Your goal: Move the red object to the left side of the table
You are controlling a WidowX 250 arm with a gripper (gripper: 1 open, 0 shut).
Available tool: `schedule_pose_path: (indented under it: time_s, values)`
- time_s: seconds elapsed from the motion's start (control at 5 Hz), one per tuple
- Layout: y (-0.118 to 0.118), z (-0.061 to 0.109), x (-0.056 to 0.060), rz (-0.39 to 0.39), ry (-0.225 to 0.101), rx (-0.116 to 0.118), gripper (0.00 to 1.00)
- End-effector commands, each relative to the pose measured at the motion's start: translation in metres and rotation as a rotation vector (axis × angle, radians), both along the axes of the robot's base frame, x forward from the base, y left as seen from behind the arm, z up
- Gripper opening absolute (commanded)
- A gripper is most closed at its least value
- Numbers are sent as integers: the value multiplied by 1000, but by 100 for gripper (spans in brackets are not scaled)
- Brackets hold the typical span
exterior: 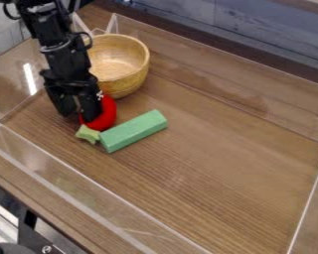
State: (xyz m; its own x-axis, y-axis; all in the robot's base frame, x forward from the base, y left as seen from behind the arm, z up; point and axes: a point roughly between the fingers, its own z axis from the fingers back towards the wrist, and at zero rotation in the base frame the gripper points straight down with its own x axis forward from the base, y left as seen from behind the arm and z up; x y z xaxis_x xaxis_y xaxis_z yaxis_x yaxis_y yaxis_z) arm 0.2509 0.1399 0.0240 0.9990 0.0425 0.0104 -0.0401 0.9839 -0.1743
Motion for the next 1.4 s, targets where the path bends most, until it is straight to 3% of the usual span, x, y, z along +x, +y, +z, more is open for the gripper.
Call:
schedule_pose_path:
  time_s: [0.0, 1.2]
  values:
    - [-2, 0, 7, 4, -16, 15, 100]
    - [-7, -7, 13, 23, -6, 15, 100]
